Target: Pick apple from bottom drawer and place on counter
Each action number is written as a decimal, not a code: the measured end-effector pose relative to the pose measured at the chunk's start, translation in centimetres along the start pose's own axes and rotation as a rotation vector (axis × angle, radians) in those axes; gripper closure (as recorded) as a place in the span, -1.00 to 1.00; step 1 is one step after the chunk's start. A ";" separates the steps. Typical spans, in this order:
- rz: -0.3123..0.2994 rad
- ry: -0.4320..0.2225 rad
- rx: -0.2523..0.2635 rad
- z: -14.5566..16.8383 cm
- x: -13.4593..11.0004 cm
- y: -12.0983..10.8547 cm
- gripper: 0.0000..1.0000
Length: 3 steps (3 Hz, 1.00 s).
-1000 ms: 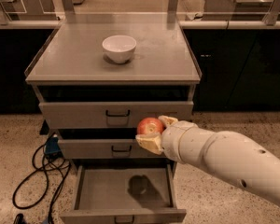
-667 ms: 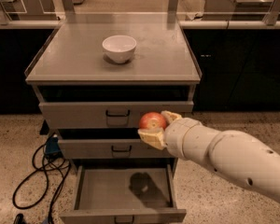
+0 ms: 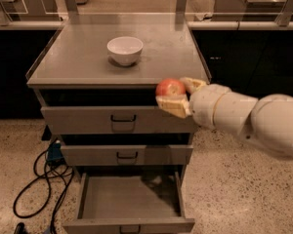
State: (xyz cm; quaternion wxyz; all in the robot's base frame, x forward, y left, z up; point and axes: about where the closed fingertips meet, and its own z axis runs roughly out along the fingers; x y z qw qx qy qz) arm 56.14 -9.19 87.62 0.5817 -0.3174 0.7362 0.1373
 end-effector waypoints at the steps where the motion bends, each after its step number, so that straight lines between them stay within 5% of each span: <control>1: -0.031 -0.024 -0.051 0.9 -5.2 -3.3 1.00; 3: -0.095 0.078 0.005 2.6 -14.0 -12.2 1.00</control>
Offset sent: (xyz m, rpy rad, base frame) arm 0.1809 -0.0064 0.2067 -0.1069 -0.0071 0.0532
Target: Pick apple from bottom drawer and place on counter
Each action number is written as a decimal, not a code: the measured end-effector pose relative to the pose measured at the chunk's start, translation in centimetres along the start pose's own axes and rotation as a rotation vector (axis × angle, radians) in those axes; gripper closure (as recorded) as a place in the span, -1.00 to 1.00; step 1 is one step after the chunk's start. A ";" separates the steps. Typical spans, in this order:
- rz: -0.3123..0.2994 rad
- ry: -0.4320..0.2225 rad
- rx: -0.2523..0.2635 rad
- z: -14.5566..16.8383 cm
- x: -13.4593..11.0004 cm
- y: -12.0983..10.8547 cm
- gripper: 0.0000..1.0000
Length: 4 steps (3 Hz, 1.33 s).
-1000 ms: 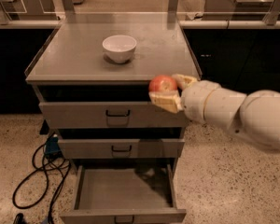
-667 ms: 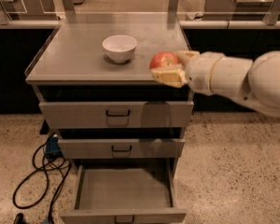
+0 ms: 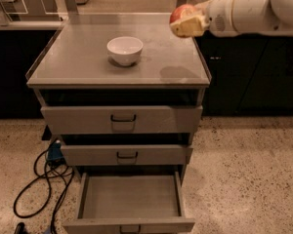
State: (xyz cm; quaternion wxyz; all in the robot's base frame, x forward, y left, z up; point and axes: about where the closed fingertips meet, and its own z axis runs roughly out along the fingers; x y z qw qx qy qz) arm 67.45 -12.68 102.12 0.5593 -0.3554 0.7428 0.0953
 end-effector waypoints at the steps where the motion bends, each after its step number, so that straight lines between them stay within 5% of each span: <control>1: 0.041 0.013 0.011 4.2 -1.9 -3.7 1.00; 2: 0.112 -0.014 -0.027 8.8 -0.3 -5.2 1.00; 4: 0.325 -0.092 -0.123 13.4 9.4 -3.6 1.00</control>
Offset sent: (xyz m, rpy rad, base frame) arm 0.1466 0.0108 -0.0480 0.2165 0.1013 0.0115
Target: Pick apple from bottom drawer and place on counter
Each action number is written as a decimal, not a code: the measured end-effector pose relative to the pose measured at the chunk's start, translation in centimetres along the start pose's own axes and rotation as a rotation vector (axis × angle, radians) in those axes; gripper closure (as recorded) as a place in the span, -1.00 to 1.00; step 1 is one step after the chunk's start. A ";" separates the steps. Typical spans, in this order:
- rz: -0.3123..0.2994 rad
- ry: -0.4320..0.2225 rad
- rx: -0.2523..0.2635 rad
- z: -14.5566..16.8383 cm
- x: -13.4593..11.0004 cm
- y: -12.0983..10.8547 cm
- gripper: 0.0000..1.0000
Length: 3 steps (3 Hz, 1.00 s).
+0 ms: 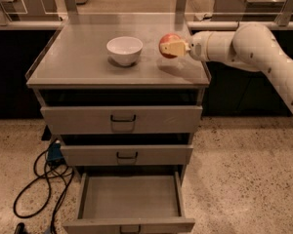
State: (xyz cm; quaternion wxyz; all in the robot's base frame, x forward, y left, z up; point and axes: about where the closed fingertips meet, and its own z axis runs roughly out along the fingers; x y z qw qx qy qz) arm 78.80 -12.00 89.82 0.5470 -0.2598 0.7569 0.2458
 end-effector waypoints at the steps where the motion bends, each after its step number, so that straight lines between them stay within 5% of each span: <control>1: 0.062 0.008 -0.004 -0.1 4.0 -0.6 1.00; 3: 0.064 0.011 -0.004 -0.2 4.2 -0.6 0.15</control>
Offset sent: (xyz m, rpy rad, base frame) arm -0.0067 -0.0093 -0.0345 0.0360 0.0425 -0.0115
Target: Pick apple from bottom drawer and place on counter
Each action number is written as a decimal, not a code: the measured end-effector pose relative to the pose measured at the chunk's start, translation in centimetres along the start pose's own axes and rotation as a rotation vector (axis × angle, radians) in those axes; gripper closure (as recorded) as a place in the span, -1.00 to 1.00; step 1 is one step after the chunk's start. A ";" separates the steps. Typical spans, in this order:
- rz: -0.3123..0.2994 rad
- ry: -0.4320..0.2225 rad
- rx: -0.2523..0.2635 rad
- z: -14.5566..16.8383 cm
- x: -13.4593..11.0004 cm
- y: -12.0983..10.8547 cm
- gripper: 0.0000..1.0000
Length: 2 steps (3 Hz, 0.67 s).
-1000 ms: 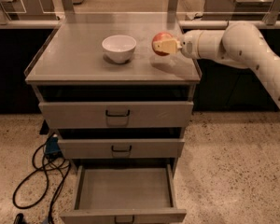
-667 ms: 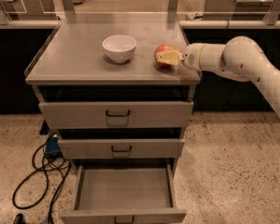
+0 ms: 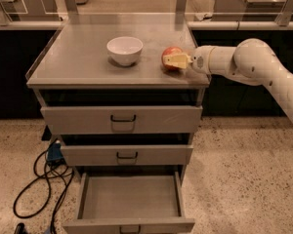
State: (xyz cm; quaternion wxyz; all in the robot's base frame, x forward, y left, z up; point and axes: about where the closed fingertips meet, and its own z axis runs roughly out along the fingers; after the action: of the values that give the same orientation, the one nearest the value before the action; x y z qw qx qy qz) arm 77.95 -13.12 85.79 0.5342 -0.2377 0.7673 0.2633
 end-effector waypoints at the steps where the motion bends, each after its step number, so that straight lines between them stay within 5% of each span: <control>1: 0.000 0.000 0.000 0.0 0.0 0.0 -0.31; 2: 0.000 0.000 0.000 0.0 0.0 0.0 -0.78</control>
Offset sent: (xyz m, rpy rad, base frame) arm 0.0000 0.0000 0.0000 0.0000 0.0000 0.0000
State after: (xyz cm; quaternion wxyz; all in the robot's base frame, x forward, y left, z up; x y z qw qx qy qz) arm 77.95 -13.11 85.78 0.5342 -0.2377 0.7673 0.2634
